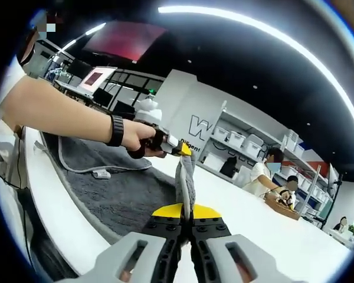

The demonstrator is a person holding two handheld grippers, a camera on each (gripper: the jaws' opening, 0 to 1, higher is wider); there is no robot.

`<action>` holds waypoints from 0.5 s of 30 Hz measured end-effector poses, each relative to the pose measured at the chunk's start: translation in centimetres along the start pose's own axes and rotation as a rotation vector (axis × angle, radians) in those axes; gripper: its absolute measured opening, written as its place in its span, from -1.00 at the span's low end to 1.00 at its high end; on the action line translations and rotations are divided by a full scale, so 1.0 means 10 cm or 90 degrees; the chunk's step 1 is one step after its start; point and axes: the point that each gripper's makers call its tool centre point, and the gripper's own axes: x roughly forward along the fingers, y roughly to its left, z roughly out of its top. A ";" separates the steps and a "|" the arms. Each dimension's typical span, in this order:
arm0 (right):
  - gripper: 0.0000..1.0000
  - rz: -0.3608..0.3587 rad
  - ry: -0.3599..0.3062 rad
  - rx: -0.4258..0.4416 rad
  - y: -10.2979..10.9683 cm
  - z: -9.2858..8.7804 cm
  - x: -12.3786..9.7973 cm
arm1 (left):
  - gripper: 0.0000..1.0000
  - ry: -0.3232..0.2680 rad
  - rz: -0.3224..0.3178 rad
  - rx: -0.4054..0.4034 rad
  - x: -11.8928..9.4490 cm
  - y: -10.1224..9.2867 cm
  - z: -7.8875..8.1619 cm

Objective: Open the folded towel by lifting each exposed corner and separating the folded layers until the towel lies flat within the target outline without major curled edges

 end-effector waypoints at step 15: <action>-1.00 -0.008 0.006 0.006 -0.06 -0.13 0.04 | -1.00 0.006 0.010 0.002 0.11 0.01 -0.06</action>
